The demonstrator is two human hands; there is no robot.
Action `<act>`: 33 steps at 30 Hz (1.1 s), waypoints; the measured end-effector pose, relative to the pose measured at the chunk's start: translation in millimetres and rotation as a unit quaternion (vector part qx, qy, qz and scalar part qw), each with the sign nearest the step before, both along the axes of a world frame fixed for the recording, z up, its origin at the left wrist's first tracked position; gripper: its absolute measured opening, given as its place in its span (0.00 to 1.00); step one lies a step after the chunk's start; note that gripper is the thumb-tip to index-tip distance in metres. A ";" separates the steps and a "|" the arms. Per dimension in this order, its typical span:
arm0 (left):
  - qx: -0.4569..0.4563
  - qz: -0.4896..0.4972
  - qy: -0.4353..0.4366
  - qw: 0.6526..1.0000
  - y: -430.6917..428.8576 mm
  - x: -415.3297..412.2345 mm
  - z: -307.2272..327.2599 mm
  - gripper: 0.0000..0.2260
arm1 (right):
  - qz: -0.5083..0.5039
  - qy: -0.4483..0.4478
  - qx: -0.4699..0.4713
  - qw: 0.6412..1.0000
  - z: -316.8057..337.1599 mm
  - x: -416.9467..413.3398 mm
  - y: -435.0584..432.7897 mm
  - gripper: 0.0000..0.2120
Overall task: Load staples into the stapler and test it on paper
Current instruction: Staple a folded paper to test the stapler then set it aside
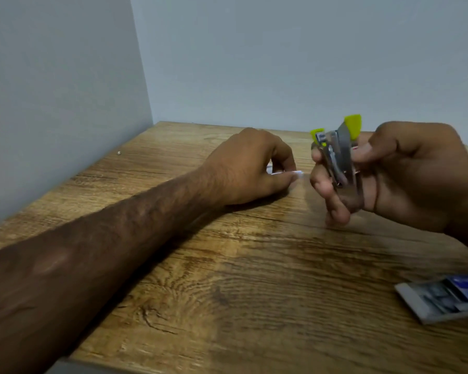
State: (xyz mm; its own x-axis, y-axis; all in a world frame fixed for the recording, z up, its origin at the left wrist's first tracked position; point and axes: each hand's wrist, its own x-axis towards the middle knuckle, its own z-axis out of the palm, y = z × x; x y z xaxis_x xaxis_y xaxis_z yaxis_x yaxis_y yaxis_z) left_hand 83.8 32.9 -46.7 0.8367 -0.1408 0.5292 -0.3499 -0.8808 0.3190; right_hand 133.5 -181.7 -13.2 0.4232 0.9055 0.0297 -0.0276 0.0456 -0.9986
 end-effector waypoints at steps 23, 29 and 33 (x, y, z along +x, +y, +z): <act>0.054 -0.033 -0.081 0.995 -11.3 -14.2 4.8 0.07 | -0.039 0.063 -0.229 0.971 -9.2 17.2 4.0 0.29; 0.100 -0.043 -0.116 0.987 -14.2 -16.2 6.1 0.06 | -0.041 0.063 -0.216 0.973 -11.3 15.6 5.6 0.26; 0.113 -0.046 -0.137 0.983 -14.7 -17.1 6.0 0.06 | -0.046 0.061 -0.215 0.974 -11.7 15.4 5.6 0.26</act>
